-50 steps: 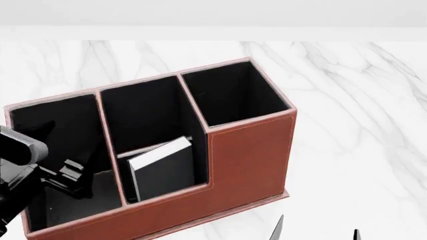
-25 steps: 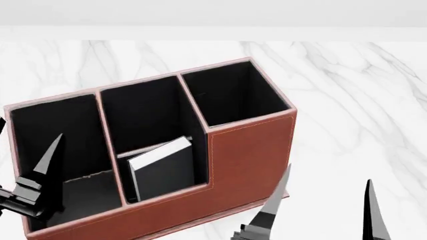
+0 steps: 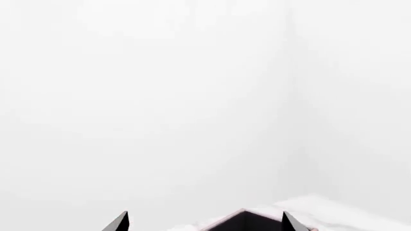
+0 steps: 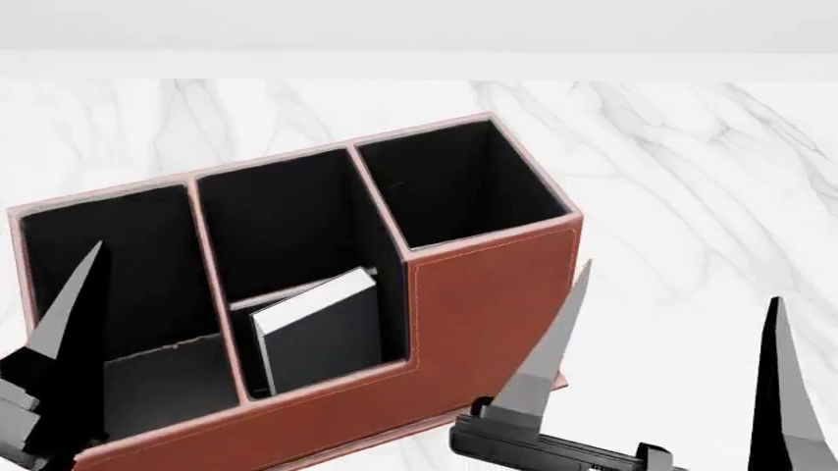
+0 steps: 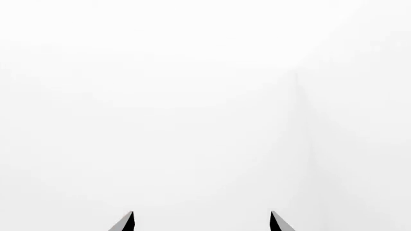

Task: Pick up the book and place it in the back compartment of the caddy.

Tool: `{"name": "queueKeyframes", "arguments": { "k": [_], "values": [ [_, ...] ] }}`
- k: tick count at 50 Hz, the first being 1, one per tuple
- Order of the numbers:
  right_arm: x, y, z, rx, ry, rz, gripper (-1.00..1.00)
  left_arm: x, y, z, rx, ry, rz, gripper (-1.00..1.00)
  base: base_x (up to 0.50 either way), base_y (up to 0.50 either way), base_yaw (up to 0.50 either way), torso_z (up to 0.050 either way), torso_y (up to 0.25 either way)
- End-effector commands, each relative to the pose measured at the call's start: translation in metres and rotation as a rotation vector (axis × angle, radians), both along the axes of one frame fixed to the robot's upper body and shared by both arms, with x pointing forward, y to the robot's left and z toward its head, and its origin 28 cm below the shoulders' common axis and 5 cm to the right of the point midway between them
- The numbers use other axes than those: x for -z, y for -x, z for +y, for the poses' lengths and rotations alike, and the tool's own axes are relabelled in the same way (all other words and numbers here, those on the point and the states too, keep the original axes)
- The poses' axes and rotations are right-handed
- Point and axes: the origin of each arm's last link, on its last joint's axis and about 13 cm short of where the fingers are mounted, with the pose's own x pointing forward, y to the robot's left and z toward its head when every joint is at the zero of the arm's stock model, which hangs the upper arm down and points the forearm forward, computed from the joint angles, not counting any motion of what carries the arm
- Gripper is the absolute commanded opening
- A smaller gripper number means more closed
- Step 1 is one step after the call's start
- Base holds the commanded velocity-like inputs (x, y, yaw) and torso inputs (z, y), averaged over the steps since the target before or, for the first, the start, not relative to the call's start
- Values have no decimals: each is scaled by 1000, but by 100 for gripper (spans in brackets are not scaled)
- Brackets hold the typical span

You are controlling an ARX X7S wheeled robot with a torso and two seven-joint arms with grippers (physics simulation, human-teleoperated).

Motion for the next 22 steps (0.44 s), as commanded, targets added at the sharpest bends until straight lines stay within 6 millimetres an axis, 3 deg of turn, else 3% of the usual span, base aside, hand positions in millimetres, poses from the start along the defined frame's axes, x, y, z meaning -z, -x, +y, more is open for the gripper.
{"name": "queueKeyframes", "arguments": {
  "k": [1,22],
  "values": [
    [-20,15,-1,-2,-16,-81,100,-17,17,-11,21,-18,-85,100,0,0,0,0,0],
    [-31,36,-2,-2,-11,-172,100,-29,48,-21,80,-21,-187,100,0,0,0,0,0]
  ]
}}
